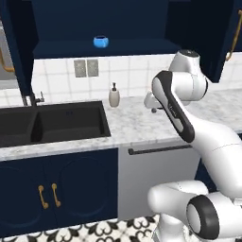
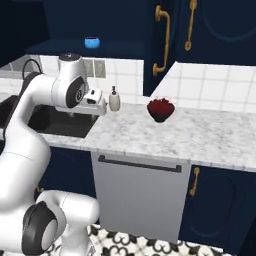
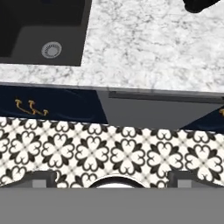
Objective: Gather all objects into one cabinet and sort the glasses and bowls to opposite sides.
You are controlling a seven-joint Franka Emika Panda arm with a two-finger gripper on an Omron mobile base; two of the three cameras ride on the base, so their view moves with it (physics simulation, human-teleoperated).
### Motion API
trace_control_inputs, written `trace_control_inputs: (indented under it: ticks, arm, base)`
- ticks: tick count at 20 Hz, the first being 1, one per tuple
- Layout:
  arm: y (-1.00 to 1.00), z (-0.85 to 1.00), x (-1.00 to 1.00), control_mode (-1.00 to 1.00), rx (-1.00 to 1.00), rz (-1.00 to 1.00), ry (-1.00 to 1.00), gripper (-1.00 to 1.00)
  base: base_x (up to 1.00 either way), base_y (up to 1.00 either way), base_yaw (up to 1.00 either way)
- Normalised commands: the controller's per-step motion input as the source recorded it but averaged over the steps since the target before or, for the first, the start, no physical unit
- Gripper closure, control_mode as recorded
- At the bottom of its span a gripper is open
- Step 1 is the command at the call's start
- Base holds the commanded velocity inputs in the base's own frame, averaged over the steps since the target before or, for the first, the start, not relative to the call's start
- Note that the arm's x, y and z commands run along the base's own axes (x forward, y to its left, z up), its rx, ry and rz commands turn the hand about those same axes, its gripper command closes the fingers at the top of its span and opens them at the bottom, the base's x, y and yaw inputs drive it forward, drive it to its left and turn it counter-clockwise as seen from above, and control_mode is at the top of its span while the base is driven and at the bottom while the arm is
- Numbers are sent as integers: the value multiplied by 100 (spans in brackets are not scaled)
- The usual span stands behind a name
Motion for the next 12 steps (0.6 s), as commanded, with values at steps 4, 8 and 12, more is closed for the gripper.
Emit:
trace_control_inputs:
  ticks: [4, 8, 12]
  arm:
    - [0, 0, 0, 100, 0, 0, 0, -100]
    - [0, 0, 0, 100, 0, 0, 0, -100]
    - [0, 0, 0, 100, 0, 0, 0, -100]
  base:
    - [23, 54, 9]
    - [50, 45, 1]
    - [76, 28, -3]
